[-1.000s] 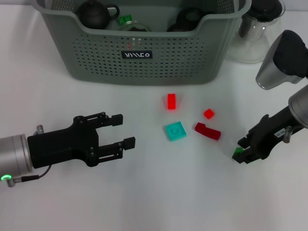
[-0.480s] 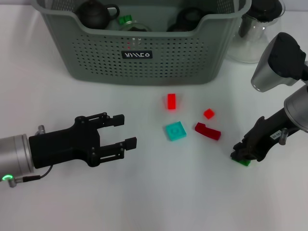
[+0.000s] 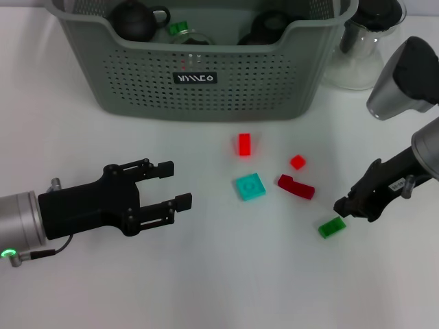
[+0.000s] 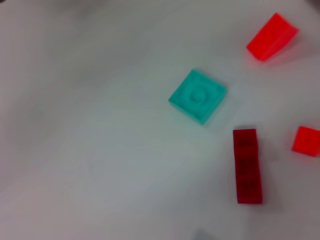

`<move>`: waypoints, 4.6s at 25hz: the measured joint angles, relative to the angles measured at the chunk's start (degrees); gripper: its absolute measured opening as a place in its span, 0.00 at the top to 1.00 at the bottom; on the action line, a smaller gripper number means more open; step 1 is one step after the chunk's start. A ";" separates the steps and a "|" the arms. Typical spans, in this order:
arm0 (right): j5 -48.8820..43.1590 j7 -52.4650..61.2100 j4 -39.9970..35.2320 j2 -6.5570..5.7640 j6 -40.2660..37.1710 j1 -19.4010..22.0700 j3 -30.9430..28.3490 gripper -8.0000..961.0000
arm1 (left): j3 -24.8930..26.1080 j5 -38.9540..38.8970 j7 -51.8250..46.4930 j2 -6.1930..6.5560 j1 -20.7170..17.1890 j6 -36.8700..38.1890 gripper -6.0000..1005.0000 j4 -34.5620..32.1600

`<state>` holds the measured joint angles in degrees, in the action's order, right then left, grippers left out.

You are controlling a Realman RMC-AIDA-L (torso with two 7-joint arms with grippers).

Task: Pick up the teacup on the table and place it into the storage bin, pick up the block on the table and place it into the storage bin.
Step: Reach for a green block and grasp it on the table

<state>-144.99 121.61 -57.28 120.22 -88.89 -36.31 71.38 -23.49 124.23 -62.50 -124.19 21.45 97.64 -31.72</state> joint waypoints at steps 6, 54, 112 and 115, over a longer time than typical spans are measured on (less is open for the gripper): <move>2.93 -1.46 -0.03 -0.38 -3.09 -0.07 -3.94 0.99 | 0.02 0.07 -0.02 0.00 -0.01 0.00 0.30 -0.01; -0.38 -1.32 6.35 -0.24 -8.26 -2.27 -4.25 0.49 | 0.04 0.24 0.14 -0.01 -0.01 -0.80 0.30 0.79; 0.54 8.13 5.56 0.01 0.65 -6.66 5.39 0.49 | 0.55 -0.05 0.13 0.00 0.00 -1.53 0.30 0.87; 0.53 11.34 2.43 0.03 0.38 -6.55 10.00 0.49 | 0.55 -0.04 0.14 -0.01 -0.07 -1.93 0.30 0.86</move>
<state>-144.46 132.95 -54.85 120.25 -88.51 -42.86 81.38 -22.94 124.18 -62.36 -124.19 21.38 95.72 -30.85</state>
